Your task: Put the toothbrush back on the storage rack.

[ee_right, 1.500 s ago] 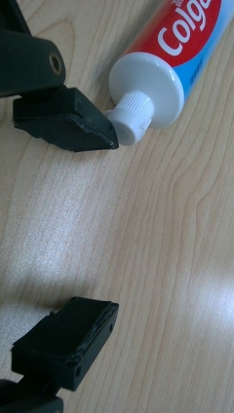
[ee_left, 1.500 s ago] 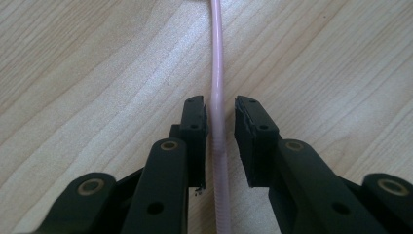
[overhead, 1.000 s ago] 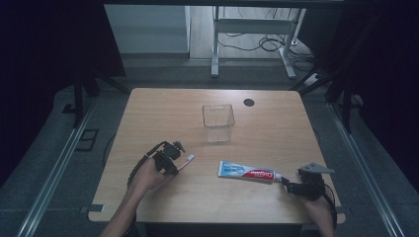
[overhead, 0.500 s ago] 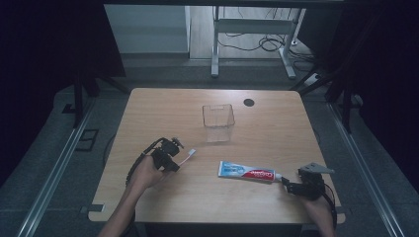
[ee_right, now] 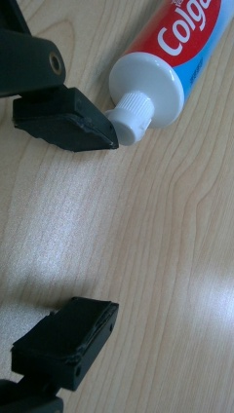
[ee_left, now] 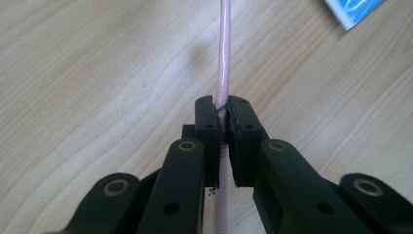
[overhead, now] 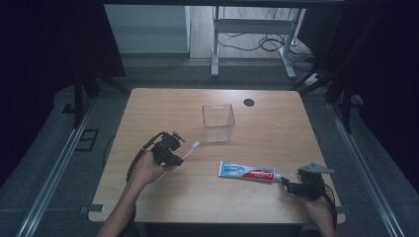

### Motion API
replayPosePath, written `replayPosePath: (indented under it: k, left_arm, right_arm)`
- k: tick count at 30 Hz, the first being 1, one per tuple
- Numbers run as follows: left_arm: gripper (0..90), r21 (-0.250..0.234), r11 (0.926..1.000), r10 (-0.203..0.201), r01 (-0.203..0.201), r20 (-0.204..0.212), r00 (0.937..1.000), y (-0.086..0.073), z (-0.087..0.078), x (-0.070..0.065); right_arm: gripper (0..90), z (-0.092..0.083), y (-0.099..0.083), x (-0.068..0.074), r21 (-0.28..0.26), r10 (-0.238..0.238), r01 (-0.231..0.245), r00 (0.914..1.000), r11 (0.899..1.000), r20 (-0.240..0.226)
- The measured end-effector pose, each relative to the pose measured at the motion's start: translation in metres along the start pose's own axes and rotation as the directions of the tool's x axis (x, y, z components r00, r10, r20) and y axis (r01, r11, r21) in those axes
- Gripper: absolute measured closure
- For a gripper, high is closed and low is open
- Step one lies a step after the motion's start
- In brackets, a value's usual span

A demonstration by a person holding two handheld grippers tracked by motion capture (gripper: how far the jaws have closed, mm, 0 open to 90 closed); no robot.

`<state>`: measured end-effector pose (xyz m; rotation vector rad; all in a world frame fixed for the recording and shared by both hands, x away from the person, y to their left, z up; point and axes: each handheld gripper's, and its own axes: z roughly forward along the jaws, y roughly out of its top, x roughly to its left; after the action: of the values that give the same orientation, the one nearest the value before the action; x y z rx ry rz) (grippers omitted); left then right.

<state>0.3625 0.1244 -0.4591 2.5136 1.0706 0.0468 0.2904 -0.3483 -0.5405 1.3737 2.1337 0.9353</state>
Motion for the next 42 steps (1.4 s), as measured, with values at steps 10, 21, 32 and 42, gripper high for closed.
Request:
replayPosePath:
  k: [10,21,32,42]
  left_arm:
    - [84.2,-0.056,0.9984,0.011,-0.01,0.011,0.9999,0.01,-0.014,-0.002]
    - [84.3,-0.131,0.9911,0.026,-0.026,-0.003,0.9997,0.023,-0.03,-0.004]
    - [84.3,-0.204,0.9782,0.035,-0.036,-0.011,0.9993,0.04,-0.042,-0.003]
    - [84.3,-0.262,0.9642,0.039,-0.044,-0.023,0.999,0.058,-0.048,-0.004]
  right_arm:
    - [19.9,0.0,0.0,0.0,0.0,0.001,-0.001,1.0,1.0,0.001]
    - [19.9,0.0,0.0,0.0,0.001,0.001,-0.001,1.0,1.0,0.0]
    - [19.9,0.0,0.0,0.0,0.001,0.002,-0.002,1.0,1.0,0.0]
    - [19.9,0.0,0.0,0.0,0.0,0.002,-0.002,1.0,1.0,0.0]
